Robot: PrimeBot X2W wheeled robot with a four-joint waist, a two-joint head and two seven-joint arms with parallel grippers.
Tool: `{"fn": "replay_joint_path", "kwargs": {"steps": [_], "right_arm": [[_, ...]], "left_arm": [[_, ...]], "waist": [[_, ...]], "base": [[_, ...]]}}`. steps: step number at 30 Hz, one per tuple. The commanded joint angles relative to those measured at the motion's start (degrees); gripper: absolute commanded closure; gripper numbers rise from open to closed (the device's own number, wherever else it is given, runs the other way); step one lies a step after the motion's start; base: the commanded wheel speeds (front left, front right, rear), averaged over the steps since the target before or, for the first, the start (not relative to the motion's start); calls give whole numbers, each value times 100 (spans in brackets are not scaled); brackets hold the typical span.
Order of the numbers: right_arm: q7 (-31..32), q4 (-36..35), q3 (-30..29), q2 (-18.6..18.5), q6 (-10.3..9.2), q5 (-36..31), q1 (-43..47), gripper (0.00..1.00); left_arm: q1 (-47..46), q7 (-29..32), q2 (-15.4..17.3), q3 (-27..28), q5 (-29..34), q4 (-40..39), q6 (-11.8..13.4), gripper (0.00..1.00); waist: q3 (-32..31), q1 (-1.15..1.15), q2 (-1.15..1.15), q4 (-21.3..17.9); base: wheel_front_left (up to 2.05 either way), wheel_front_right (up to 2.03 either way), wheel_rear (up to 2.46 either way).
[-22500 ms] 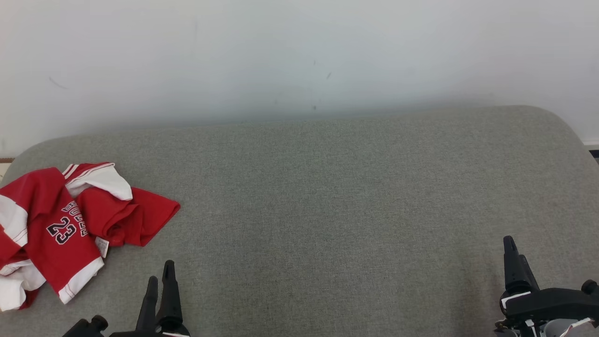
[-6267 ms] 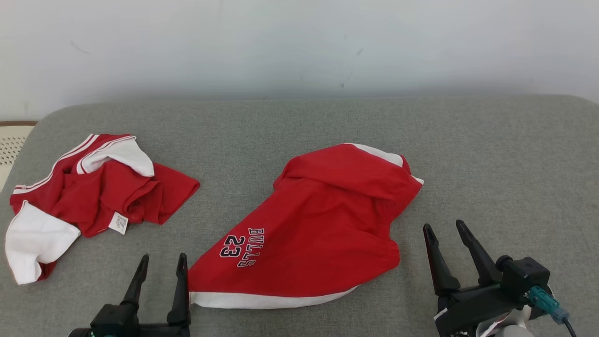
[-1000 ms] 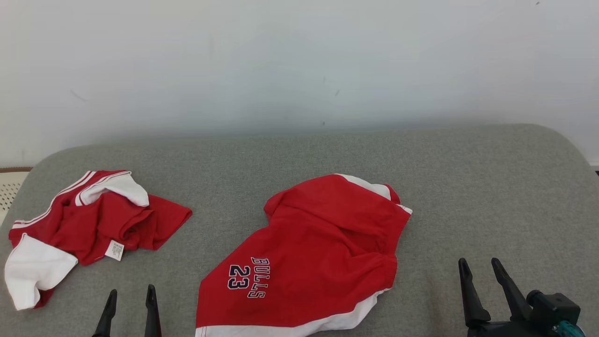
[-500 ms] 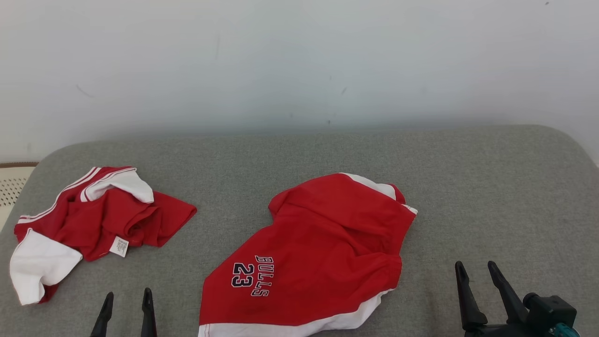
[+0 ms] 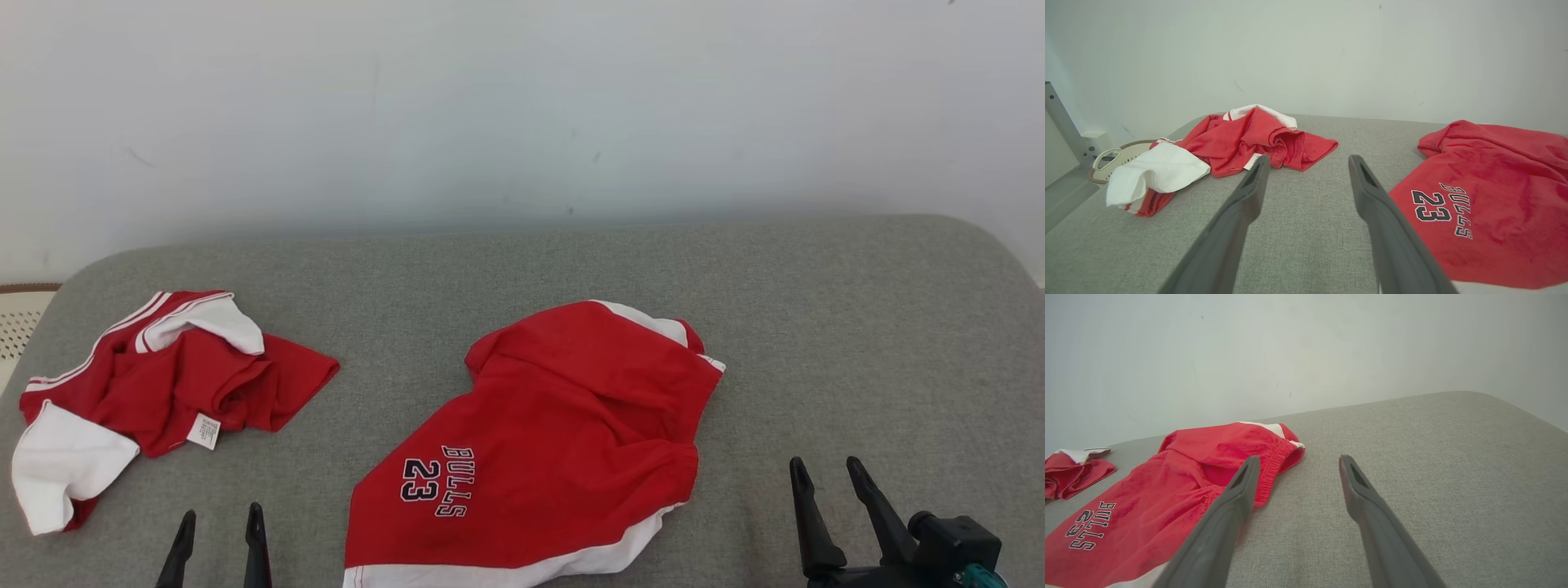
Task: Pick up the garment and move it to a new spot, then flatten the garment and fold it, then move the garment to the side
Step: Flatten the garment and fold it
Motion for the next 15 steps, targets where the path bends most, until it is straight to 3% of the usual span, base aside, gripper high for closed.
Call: {"fn": "replay_joint_path", "kwargs": {"steps": [1,15], "right_arm": [[14,12,17,-8,5,10,-1,0],[9,41,56,-6,5,25,-37,0]], "left_arm": [[49,-22,5,26,28,14,-13,0],[40,-22,-11,29,40,26,-29,0]], "waist": [[-1,0,0,-8],[-2,0,0,-27]], "base": [[0,0,0],[0,0,0]]}}
